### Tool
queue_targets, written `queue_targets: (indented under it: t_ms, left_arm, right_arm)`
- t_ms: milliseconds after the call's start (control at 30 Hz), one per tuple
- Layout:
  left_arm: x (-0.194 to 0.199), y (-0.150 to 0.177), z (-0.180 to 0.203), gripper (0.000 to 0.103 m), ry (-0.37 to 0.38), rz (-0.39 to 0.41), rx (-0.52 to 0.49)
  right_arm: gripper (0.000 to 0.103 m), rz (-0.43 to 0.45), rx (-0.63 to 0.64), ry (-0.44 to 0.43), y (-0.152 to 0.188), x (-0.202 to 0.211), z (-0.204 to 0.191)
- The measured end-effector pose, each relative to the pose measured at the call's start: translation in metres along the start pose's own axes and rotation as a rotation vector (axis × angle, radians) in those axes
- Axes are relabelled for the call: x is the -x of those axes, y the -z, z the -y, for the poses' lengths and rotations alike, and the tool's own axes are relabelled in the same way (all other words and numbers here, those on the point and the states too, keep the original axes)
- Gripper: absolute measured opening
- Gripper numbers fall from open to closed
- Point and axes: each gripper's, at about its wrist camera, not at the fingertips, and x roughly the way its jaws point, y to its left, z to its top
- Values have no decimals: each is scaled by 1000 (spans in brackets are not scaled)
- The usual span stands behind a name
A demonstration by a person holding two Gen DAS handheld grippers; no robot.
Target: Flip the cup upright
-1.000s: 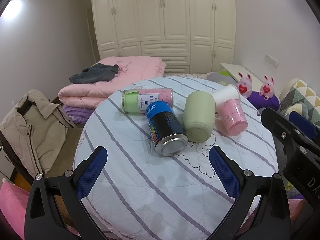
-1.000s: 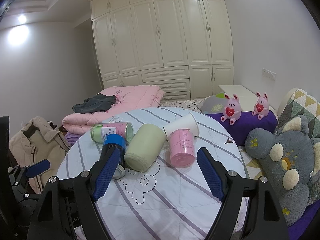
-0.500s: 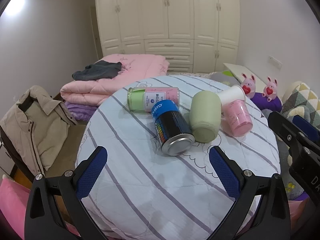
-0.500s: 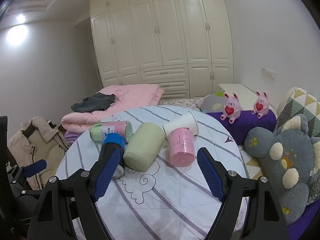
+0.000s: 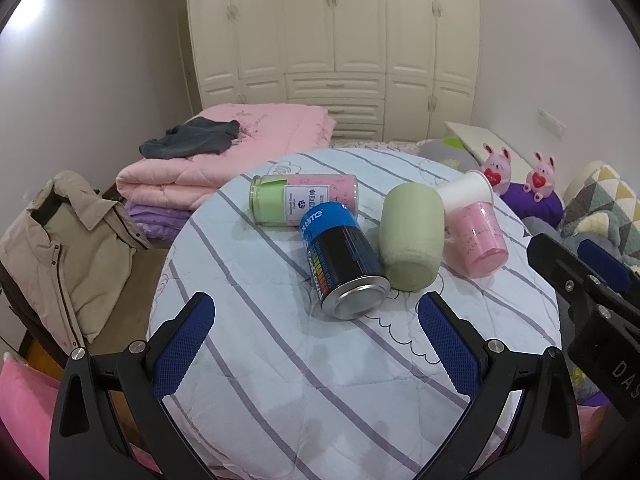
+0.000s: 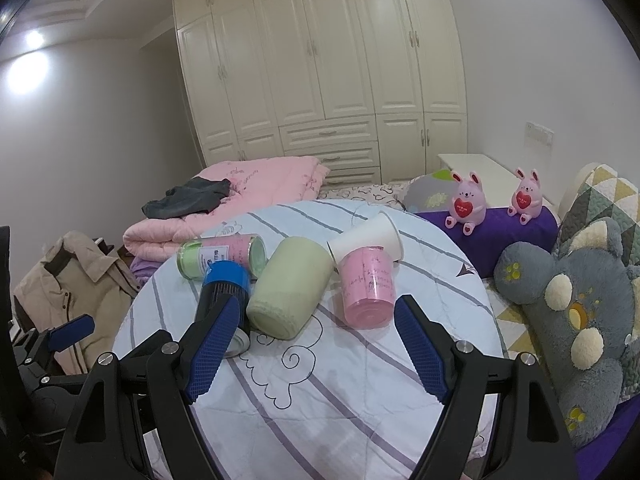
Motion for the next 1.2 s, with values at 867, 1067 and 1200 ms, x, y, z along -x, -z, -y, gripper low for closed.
queue_targets:
  t_ms: [867,1067,1200]
  left_arm:
    - [-49,-54,-35,103,-27,-69,101]
    - [-78,-69,-54,103,-80,-126,132]
    - [-101,-72,-67,103,-81,-177,145]
  right_arm:
    - [81,-219,287,-189,-73,-89,-53]
    - [81,-375,455,-284,-87,-144,-92]
    - [81,-453,553,-318,-88,-173,-111]
